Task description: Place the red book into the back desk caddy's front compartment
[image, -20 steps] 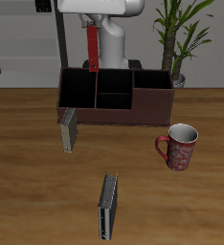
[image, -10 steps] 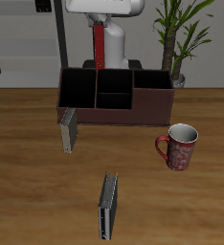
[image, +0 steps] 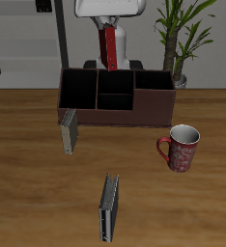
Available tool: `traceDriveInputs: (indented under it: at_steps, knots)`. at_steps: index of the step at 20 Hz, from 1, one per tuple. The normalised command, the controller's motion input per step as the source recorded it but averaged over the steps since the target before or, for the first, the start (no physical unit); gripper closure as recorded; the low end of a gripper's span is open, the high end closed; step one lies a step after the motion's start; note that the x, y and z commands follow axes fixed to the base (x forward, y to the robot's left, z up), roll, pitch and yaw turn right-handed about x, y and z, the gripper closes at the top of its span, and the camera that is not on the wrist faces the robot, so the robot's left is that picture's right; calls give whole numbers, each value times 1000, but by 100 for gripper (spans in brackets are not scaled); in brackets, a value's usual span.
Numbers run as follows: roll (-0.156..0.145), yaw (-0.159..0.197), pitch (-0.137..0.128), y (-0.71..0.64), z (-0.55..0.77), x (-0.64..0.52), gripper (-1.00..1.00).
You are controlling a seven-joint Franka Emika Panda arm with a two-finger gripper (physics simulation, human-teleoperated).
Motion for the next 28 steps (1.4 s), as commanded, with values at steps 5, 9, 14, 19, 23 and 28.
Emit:
traceDriveInputs:
  at_steps: [5, 9, 14, 19, 23, 28]
  knots:
    - [-7, 168, 22, 33, -98, 100, 100]
    - [-7, 166, 14, 79, -142, 6, 100]
    - [14, 230, 32, 114, -171, 14, 100]
    - [17, 204, 14, 161, -14, -52, 100]
    - [11, 166, 18, 56, -41, 26, 100]
    - [4, 153, 16, -9, -69, 76, 100]
